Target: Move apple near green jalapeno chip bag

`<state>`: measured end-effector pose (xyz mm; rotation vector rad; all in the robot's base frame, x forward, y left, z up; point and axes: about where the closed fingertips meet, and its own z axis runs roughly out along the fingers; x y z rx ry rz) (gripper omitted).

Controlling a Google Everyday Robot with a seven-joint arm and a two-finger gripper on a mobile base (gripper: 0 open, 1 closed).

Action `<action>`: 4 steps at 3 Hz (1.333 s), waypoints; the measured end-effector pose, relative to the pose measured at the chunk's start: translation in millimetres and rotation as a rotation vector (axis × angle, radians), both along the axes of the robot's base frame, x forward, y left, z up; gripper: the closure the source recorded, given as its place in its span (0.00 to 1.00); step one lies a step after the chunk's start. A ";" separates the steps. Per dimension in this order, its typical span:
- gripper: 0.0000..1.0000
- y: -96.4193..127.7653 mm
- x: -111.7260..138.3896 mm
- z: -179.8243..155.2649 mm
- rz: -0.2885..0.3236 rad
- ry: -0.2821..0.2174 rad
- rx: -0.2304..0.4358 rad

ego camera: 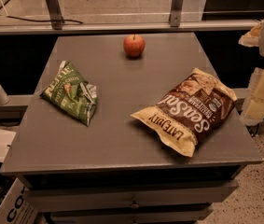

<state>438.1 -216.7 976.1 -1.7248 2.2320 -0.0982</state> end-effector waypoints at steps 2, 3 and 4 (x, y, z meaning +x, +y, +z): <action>0.00 10.6 24.1 0.1 0.020 -0.020 0.051; 0.00 29.6 66.1 -1.4 0.038 -0.043 0.122; 0.00 43.5 113.3 -5.2 0.023 -0.053 0.190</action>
Offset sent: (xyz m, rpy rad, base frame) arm 0.0569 0.0234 -0.0030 0.1222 -0.0312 0.0483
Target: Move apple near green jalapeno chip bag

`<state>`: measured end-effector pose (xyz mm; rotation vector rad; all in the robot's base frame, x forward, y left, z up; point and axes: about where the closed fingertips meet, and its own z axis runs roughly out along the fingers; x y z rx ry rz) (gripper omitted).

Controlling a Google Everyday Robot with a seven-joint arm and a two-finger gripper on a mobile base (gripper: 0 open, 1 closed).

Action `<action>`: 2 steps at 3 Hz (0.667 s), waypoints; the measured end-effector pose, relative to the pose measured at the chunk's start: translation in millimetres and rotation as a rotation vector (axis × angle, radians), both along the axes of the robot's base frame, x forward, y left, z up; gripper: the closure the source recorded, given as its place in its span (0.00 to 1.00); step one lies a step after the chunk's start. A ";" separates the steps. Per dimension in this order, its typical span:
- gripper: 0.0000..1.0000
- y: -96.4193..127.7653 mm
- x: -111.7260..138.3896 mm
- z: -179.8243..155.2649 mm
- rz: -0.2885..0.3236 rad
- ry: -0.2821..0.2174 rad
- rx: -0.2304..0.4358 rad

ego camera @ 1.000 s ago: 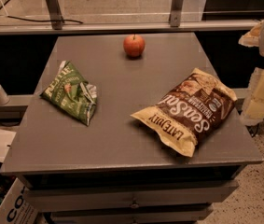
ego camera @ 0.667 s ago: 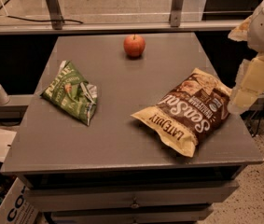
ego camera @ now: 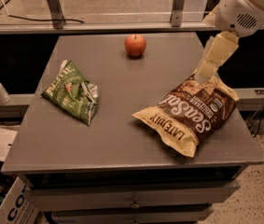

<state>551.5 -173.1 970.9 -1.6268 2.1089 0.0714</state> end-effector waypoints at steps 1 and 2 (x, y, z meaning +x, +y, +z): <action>0.00 6.0 43.4 -12.2 -0.036 -0.009 0.098; 0.00 13.4 76.5 -28.2 -0.061 -0.008 0.199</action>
Offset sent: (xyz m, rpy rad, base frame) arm 0.1183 0.0179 -0.0439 0.3304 -0.0112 -0.0997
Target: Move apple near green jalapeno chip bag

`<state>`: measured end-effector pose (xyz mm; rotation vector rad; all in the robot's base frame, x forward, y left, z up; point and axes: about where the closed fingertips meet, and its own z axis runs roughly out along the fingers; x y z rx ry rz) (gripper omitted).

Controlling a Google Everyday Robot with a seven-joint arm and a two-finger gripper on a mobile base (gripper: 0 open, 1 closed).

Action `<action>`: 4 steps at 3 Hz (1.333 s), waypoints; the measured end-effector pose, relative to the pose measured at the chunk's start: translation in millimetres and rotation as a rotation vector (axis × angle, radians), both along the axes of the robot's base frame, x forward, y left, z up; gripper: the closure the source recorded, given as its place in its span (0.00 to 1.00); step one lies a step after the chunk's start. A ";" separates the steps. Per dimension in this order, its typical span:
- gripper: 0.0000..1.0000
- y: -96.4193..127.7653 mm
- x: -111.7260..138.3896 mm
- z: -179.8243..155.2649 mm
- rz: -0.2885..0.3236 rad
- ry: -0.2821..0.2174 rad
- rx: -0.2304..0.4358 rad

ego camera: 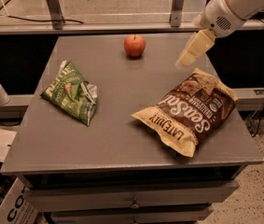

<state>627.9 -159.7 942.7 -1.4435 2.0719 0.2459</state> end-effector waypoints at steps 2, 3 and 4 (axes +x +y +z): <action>0.00 22.2 28.0 -13.5 0.021 0.004 0.166; 0.00 41.7 40.3 -17.6 0.057 -0.044 0.215; 0.00 79.9 74.6 -23.4 0.104 -0.102 0.269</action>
Offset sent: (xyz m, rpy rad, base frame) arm 0.0239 0.0152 -0.0097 0.1305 -0.0056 0.0126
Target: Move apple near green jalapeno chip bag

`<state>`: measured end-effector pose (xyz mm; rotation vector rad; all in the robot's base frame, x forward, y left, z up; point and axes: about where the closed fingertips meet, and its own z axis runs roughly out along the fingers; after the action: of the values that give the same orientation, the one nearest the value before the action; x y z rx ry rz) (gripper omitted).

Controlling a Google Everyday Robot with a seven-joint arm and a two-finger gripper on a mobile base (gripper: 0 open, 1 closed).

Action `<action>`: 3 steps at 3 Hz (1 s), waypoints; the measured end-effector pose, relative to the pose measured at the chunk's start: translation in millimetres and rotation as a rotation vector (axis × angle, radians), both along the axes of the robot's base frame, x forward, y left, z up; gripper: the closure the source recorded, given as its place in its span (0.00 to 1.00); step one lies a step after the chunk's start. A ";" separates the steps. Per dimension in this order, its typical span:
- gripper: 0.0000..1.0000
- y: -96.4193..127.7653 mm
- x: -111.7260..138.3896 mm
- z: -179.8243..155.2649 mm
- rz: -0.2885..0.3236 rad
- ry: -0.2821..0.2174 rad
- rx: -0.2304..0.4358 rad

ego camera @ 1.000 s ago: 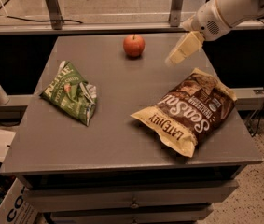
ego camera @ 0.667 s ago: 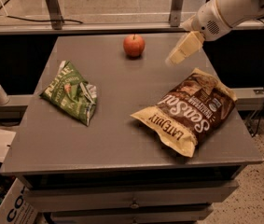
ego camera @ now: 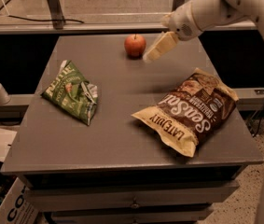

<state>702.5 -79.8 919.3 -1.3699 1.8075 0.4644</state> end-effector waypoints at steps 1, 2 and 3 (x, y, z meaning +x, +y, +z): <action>0.00 34.4 35.5 -9.9 0.009 0.010 0.055; 0.00 59.3 64.1 -25.5 -0.022 0.064 0.100; 0.00 66.3 82.5 -43.1 -0.079 0.114 0.136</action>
Offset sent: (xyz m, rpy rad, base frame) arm 0.1029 0.0809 -0.0366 0.1554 0.1282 -0.0748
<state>785.0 -13.6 876.2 -1.1961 1.8784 0.6225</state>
